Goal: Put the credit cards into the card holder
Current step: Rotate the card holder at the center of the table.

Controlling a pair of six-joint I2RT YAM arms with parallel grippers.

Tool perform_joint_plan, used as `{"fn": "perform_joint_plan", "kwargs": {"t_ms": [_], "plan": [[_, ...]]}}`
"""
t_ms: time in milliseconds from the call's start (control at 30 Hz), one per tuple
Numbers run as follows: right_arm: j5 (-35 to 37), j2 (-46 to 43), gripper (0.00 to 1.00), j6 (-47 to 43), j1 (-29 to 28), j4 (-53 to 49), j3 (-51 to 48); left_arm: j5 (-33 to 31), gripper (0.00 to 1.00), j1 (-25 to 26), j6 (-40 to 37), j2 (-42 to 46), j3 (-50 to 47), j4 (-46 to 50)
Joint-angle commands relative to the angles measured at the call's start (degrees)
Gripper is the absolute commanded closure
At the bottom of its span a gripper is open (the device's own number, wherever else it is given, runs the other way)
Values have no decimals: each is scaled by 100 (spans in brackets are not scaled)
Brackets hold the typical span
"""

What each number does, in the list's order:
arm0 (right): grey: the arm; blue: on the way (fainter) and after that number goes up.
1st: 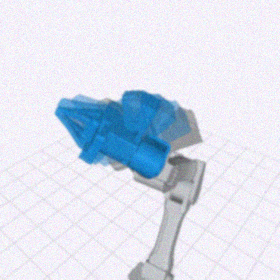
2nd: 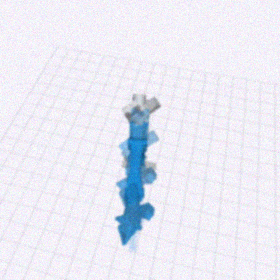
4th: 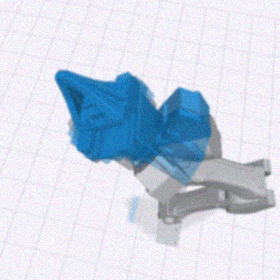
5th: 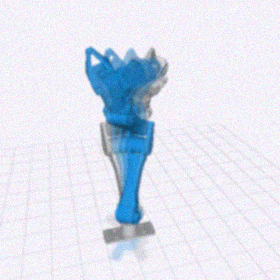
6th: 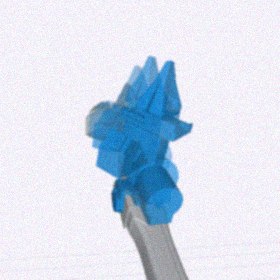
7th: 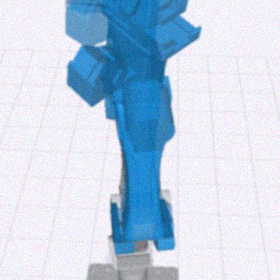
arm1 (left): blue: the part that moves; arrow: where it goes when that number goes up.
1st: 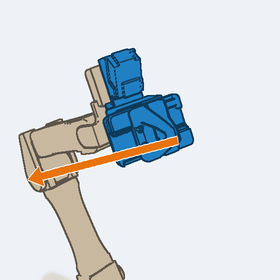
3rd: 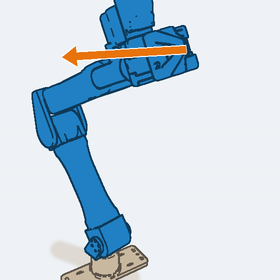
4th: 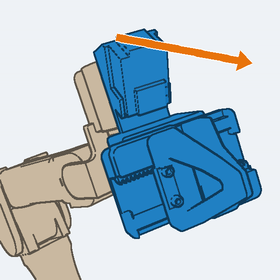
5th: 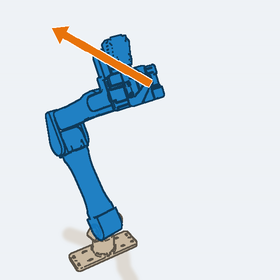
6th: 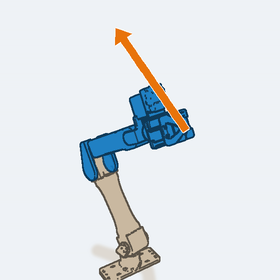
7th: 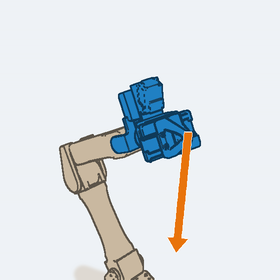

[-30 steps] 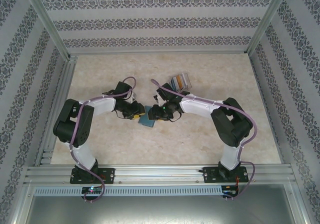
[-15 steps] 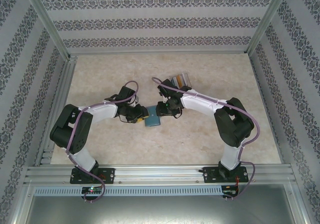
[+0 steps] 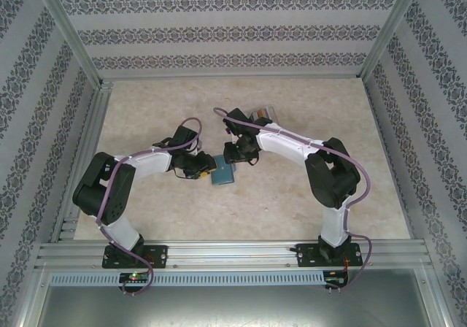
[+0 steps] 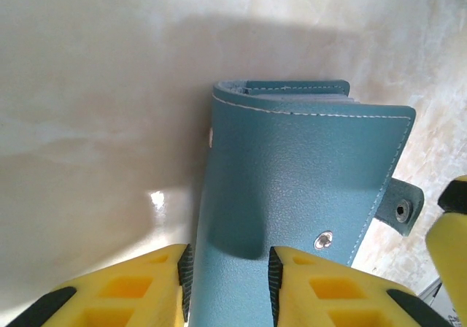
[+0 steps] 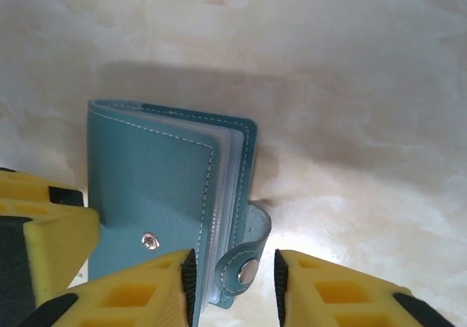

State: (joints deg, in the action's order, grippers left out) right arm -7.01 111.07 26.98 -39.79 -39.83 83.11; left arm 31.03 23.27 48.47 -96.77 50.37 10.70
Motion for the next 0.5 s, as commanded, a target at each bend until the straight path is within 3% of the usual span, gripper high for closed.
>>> {"fn": "perform_joint_plan", "kwargs": {"t_ms": [0,467], "plan": [[226,87,64,-111,-91,-347,242,-62,65,71,-51,-69,126,-24],[515,409,69,-175,-196,-643,568,-74,65,70,-82,-96,106,-32]]}}
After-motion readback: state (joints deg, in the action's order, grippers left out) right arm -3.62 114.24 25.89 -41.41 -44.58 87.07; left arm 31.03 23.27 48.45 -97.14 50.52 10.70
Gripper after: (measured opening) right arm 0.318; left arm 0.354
